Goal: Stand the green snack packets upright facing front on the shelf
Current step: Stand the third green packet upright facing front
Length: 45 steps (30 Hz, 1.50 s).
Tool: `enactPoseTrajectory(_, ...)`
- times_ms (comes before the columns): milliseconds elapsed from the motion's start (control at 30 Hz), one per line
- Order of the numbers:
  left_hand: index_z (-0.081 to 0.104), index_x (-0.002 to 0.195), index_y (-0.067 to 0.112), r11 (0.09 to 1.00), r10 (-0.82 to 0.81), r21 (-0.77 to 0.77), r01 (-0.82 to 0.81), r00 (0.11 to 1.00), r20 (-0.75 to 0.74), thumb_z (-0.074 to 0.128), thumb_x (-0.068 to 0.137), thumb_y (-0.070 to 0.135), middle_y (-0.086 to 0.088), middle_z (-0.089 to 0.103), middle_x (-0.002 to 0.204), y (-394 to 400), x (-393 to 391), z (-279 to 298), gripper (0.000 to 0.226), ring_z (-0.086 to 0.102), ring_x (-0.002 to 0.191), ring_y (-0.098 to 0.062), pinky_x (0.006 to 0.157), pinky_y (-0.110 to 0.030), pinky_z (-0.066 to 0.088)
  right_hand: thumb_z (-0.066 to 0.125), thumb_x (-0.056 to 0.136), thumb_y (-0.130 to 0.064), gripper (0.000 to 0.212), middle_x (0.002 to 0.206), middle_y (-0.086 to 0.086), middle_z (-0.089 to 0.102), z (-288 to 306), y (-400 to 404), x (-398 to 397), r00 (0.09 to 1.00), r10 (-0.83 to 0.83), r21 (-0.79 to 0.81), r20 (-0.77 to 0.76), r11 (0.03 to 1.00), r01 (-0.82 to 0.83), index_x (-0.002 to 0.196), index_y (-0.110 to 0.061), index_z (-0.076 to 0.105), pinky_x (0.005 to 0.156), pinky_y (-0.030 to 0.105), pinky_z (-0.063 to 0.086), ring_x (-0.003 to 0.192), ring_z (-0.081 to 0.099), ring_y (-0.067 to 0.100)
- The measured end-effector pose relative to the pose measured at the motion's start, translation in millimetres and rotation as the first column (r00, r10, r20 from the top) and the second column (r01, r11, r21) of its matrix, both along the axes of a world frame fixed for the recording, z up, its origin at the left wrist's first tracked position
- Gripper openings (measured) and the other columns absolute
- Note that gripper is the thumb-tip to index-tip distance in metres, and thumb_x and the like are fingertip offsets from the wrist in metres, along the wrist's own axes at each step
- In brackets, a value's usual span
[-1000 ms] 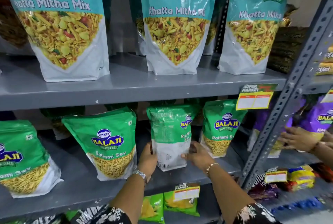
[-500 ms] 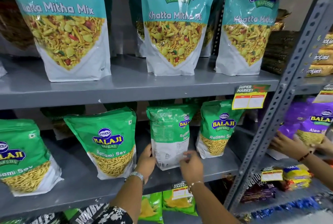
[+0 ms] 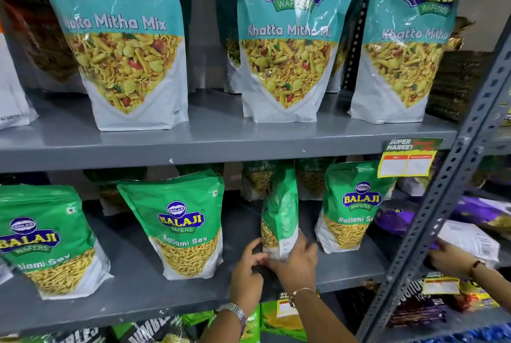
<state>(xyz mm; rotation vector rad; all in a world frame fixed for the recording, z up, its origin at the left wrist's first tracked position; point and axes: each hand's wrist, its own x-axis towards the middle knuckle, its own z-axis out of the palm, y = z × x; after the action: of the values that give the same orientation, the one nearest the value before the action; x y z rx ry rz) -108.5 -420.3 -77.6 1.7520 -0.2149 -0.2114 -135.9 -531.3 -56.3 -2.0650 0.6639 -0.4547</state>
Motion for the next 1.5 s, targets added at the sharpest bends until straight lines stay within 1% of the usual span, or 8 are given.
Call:
enactPoseTrajectory(233,0.039,0.137,0.006,0.999,-0.001,-0.037,-0.002,0.997,-0.071,0.027,0.08,-0.023,-0.016,0.058,0.119,5,27,12,0.065,0.052,0.103,-0.022,0.064,-0.019,0.039,0.09,0.047,-0.002,0.075,0.096,-0.001,0.063,-8,-45,-1,0.999,0.042,0.201,0.015,0.979,-0.044,0.11,-0.02,0.052,0.073,0.029,0.052,0.091,0.06,0.023)
enactPoseTrajectory(400,0.024,0.145,0.002,0.996,0.021,-0.083,-0.03,0.994,-0.11,0.026,0.086,-0.022,-0.018,0.031,0.151,-1,43,14,0.064,0.038,0.134,-0.035,0.097,-0.038,0.038,0.073,0.068,0.017,0.071,0.123,0.019,0.06,-3,-84,-2,0.968,0.238,0.259,-0.084,0.943,-0.209,0.132,0.0,0.046,0.087,0.034,0.051,0.104,0.056,0.024)
enactPoseTrajectory(500,0.025,0.147,0.006,0.993,0.035,-0.111,-0.049,0.991,-0.126,0.027,0.086,-0.021,-0.012,0.029,0.154,-8,50,13,0.067,0.034,0.139,-0.029,0.112,-0.041,0.03,0.058,0.078,0.022,0.05,0.112,0.014,0.063,-4,-95,-1,0.956,0.271,0.258,-0.114,0.937,-0.235,0.124,0.005,0.052,0.075,0.013,0.052,0.088,0.061,0.014)
enactPoseTrajectory(600,0.027,0.148,0.014,0.994,0.006,-0.108,-0.02,0.992,-0.128,0.031,0.087,-0.018,-0.005,0.033,0.153,-14,58,13,0.068,0.036,0.137,-0.019,0.115,-0.04,0.033,0.053,0.084,0.016,0.034,0.086,0.005,0.066,-7,-99,4,0.953,0.251,0.207,-0.17,0.955,-0.215,0.111,-0.002,0.059,0.055,0.006,0.045,0.067,0.055,0.001)
enactPoseTrajectory(800,0.037,0.142,0.022,0.985,-0.126,-0.141,0.101,0.976,-0.176,0.045,0.085,-0.016,-0.003,0.052,0.141,-27,72,6,0.069,0.051,0.119,-0.015,0.1,-0.033,0.046,0.058,0.091,-0.017,0.013,0.081,0.012,0.067,-28,-95,11,0.986,-0.018,0.26,-0.167,0.964,0.062,0.096,-0.009,0.066,0.077,0.044,0.053,0.072,0.057,0.024)
enactPoseTrajectory(967,0.045,0.136,0.016,0.975,-0.079,-0.218,0.032,0.974,-0.211,0.043,0.082,-0.021,-0.012,0.057,0.135,-24,73,-5,0.066,0.055,0.117,-0.023,0.1,-0.04,0.048,0.058,0.092,-0.014,0.024,0.061,0.006,0.066,-28,-81,14,0.983,-0.159,0.347,-0.094,0.92,0.182,0.068,-0.017,0.06,0.078,0.052,0.059,0.062,0.065,0.031)
enactPoseTrajectory(1267,0.048,0.127,0.031,0.957,-0.019,-0.288,-0.038,0.981,-0.191,0.048,0.087,-0.011,-0.004,0.058,0.127,-7,62,-14,0.058,0.059,0.109,-0.015,0.065,-0.011,0.055,0.054,0.093,-0.012,0.025,0.082,0.017,0.069,-22,-65,29,0.99,-0.081,0.405,-0.115,0.906,0.121,0.073,-0.014,0.068,0.08,0.048,0.059,0.075,0.067,0.031)
enactPoseTrajectory(1500,0.043,0.139,0.022,0.958,0.025,-0.279,-0.07,0.987,-0.162,0.044,0.088,-0.013,-0.007,0.051,0.141,-5,44,-12,0.062,0.05,0.128,-0.025,0.106,-0.049,0.043,0.048,0.095,-0.013,0.025,0.083,0.018,0.066,-14,-61,30,0.995,0.014,0.436,-0.1,0.899,0.031,0.079,-0.007,0.067,0.084,0.046,0.056,0.07,0.06,0.027)
